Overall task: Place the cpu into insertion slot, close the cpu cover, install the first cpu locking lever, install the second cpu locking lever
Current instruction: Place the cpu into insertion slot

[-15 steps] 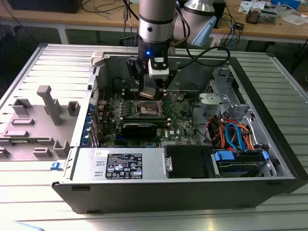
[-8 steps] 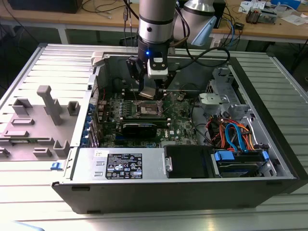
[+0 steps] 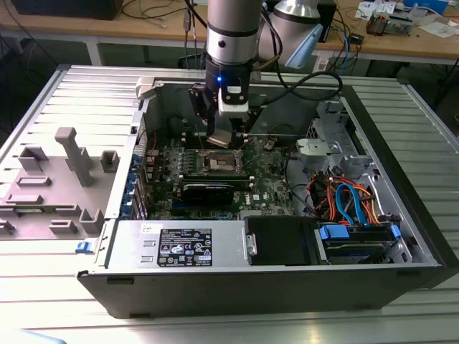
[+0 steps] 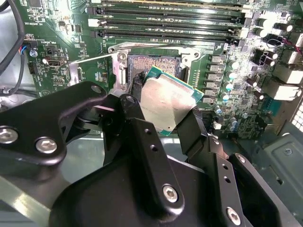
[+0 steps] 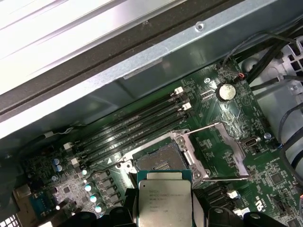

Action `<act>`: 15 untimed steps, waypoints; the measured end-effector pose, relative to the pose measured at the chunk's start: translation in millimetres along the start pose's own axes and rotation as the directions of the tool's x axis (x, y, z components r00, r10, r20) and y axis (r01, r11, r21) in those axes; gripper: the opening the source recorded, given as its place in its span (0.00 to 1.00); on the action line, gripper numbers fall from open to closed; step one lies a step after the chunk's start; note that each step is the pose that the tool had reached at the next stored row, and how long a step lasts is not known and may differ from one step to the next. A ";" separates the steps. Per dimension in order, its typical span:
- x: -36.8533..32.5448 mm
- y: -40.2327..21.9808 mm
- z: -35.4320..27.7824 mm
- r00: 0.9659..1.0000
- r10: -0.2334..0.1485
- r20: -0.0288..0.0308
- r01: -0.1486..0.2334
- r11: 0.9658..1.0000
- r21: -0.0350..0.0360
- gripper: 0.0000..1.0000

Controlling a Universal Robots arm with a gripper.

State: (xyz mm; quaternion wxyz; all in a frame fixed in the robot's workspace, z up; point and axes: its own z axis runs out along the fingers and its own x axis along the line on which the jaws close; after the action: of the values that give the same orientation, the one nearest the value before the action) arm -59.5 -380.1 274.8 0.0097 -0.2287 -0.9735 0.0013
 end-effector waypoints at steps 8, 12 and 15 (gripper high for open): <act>0.0 0.0 0.4 1.000 0.025 0.000 -0.025 1.000 0.000 0.55; 0.0 0.0 0.5 0.999 0.038 0.000 -0.038 0.999 -0.001 0.55; 0.0 0.0 0.6 0.999 0.047 0.000 -0.047 0.999 -0.001 0.55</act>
State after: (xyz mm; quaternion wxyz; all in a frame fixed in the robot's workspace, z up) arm -59.5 -380.1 274.3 0.0097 -0.2517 -0.9678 0.0011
